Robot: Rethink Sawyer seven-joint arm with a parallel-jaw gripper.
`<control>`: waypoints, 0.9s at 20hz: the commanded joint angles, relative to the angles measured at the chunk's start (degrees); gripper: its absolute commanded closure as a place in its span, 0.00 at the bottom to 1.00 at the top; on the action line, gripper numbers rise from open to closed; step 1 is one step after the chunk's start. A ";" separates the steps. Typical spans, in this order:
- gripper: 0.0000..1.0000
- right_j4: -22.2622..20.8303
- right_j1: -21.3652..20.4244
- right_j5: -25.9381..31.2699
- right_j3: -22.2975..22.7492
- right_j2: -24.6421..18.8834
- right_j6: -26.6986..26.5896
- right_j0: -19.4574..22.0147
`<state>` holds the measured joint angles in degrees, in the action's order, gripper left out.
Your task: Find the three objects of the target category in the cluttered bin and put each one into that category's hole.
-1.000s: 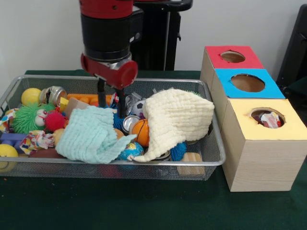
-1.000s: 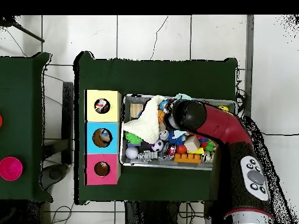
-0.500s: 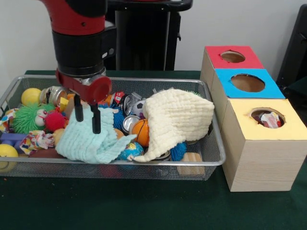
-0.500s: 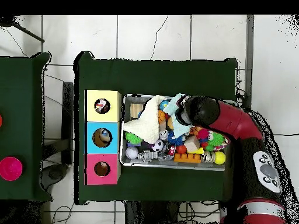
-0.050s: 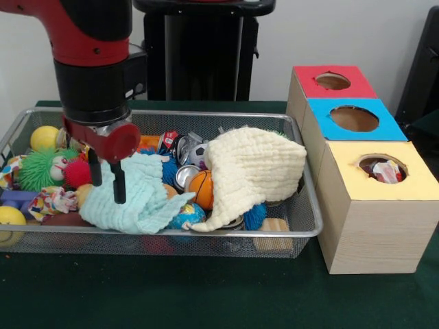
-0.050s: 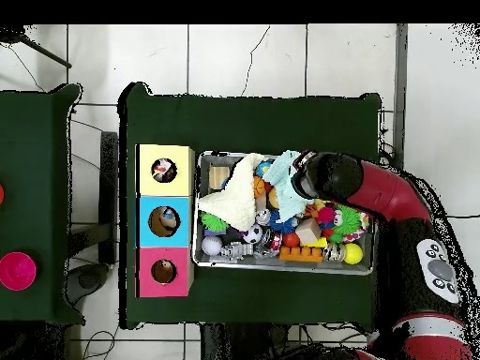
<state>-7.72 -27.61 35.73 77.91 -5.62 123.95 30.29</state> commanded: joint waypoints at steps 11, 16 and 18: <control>0.00 -10.18 -0.19 8.40 0.74 -11.79 -21.36 11.62; 0.00 -12.72 2.07 9.32 -1.54 -13.66 -23.41 15.03; 0.00 -13.57 3.56 10.97 -3.83 -14.57 -24.91 16.16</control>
<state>-16.99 -26.70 38.37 76.93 -13.42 121.27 43.50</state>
